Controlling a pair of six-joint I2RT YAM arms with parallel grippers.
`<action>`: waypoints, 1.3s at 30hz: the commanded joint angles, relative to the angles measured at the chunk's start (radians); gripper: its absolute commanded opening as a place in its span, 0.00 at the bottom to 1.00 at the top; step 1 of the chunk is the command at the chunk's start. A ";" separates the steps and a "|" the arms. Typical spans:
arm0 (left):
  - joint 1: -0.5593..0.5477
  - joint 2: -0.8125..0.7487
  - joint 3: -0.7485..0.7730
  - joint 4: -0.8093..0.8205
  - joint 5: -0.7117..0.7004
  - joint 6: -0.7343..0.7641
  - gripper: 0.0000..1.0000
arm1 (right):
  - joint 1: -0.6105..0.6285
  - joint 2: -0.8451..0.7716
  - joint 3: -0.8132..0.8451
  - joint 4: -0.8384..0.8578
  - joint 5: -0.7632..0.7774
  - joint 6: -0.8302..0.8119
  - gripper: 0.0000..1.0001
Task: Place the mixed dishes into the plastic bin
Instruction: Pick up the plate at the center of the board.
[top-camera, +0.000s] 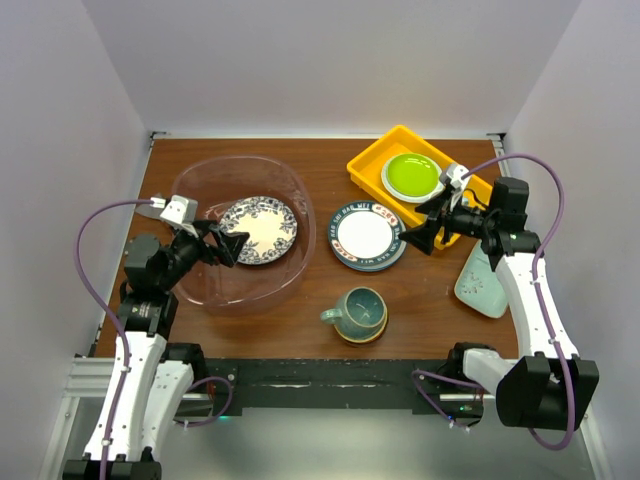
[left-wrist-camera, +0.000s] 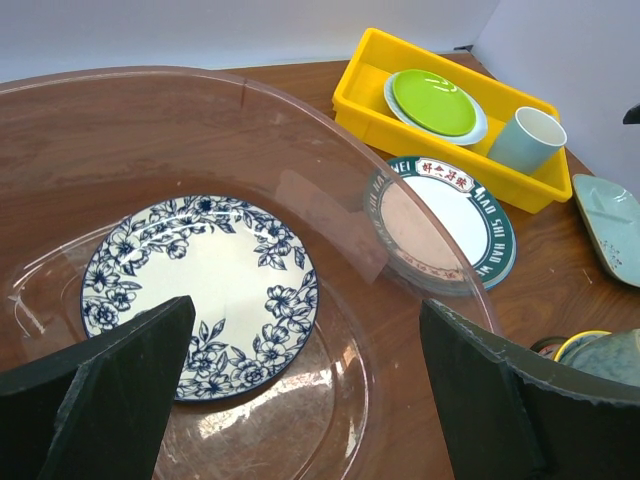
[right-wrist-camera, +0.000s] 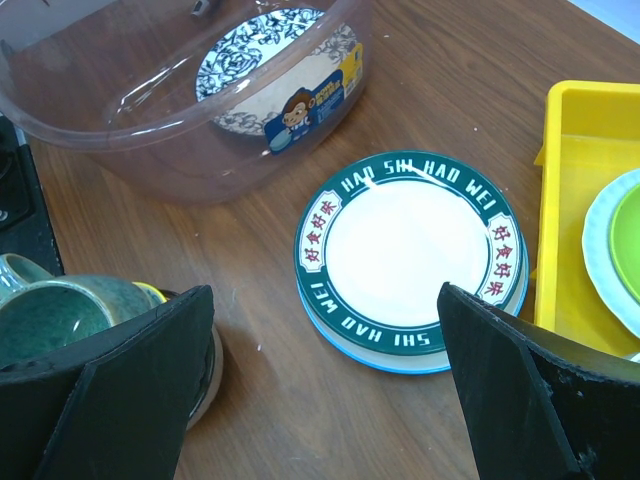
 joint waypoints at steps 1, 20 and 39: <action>0.007 -0.008 -0.005 0.048 0.022 -0.007 1.00 | -0.003 0.002 0.008 0.003 -0.020 -0.024 0.98; 0.007 -0.016 -0.006 0.050 0.025 -0.007 1.00 | -0.003 0.005 0.005 0.000 -0.014 -0.038 0.98; 0.007 -0.049 -0.006 0.050 0.018 -0.007 1.00 | -0.003 0.029 0.094 -0.206 0.069 -0.212 0.98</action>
